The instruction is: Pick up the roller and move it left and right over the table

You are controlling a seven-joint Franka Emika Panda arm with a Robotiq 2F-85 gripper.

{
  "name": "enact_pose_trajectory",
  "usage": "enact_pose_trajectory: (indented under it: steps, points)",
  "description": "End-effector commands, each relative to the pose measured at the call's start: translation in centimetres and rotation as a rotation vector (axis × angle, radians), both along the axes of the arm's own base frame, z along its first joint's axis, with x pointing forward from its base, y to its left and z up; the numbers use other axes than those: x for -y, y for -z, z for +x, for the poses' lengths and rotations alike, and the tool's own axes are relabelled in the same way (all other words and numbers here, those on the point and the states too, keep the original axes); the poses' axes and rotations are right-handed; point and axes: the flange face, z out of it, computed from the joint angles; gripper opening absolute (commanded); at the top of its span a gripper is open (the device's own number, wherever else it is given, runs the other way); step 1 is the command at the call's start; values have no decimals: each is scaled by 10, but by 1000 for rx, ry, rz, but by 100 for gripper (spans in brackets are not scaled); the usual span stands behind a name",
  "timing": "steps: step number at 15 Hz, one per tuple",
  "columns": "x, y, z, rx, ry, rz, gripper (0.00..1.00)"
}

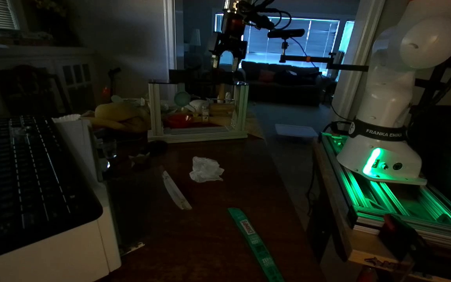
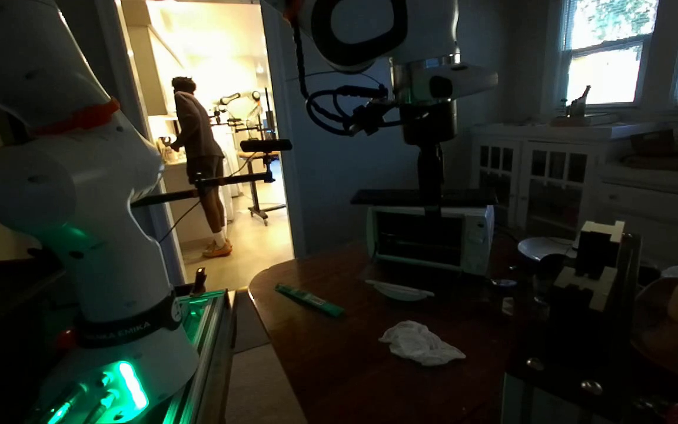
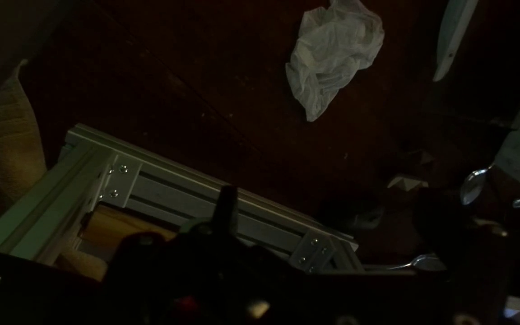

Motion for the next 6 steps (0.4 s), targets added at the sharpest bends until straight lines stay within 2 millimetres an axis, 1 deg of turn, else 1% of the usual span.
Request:
enact_pose_trajectory:
  steps: [1,6]
  points:
    - [0,0,0,-1,-2,0,100]
    - [0,0,0,0,-5,0,100]
